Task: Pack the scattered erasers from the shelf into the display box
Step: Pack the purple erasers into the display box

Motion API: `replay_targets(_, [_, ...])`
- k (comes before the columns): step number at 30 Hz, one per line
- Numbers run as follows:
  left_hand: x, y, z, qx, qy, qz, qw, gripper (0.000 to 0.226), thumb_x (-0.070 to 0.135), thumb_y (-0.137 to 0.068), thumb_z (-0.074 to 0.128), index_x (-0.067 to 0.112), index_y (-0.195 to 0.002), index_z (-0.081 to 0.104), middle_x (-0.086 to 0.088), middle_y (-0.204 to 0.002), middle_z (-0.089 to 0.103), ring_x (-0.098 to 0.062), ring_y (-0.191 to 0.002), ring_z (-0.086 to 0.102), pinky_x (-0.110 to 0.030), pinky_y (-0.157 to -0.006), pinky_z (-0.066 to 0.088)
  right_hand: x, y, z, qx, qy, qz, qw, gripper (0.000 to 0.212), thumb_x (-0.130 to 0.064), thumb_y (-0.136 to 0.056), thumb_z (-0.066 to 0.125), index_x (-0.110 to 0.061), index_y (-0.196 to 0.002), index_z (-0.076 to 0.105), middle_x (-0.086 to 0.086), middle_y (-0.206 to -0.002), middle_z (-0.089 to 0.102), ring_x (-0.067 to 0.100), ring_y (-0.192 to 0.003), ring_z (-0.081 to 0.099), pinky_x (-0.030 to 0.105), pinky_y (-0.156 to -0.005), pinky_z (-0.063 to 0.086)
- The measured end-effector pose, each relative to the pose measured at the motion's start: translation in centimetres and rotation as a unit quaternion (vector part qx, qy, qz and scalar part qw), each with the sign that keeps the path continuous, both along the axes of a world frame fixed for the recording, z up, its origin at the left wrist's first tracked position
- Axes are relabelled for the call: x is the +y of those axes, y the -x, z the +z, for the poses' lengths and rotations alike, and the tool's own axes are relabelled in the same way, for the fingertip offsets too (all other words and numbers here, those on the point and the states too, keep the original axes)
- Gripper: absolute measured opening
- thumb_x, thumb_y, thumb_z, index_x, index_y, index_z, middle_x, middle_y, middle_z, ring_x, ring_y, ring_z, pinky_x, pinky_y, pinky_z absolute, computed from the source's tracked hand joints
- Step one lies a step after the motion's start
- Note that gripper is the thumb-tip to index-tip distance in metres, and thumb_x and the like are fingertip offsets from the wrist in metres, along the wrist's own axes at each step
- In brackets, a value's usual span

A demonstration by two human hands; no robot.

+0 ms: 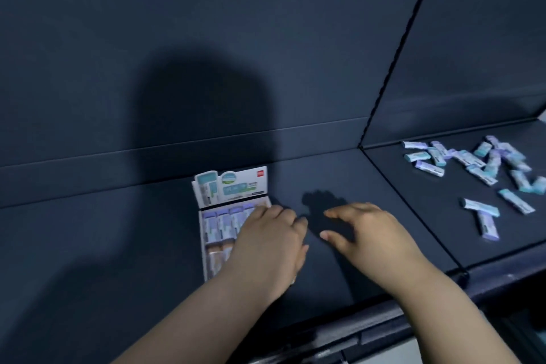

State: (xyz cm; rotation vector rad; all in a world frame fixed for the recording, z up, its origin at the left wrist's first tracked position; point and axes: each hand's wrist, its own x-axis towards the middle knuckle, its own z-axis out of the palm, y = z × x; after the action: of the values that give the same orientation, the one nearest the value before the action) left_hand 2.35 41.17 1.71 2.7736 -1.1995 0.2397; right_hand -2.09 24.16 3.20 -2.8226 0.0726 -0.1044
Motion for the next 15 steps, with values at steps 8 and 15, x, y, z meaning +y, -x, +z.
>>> replay_targets(8, [-13.4,4.6,-0.1,0.006,0.015,0.041,0.999,0.047,0.039,-0.098,0.035,0.019,-0.141,0.037,0.001,-0.134,0.047,-0.021,-0.124,0.038,-0.031,-0.105,0.023,-14.3,4.7,0.1,0.025,0.03,-0.008,0.999,0.051,-0.048,-0.084,0.06,-0.03,-0.131,0.05,-0.007,-0.13,0.052,0.016,-0.125,0.044,0.03,-0.102,0.038])
replay_targets(15, [-24.9,8.1,-0.6,0.055,0.005,0.076,0.996,0.049,0.038,-0.097,0.039,0.019,-0.142,0.035,0.002,-0.133,0.048,-0.02,-0.124,0.04,-0.03,-0.104,0.025,-26.8,8.5,0.9,0.037,0.014,-0.033,0.999,0.053,-0.043,-0.082,0.065,-0.031,-0.131,0.049,-0.008,-0.125,0.048,0.017,-0.118,0.049,0.028,-0.096,0.043])
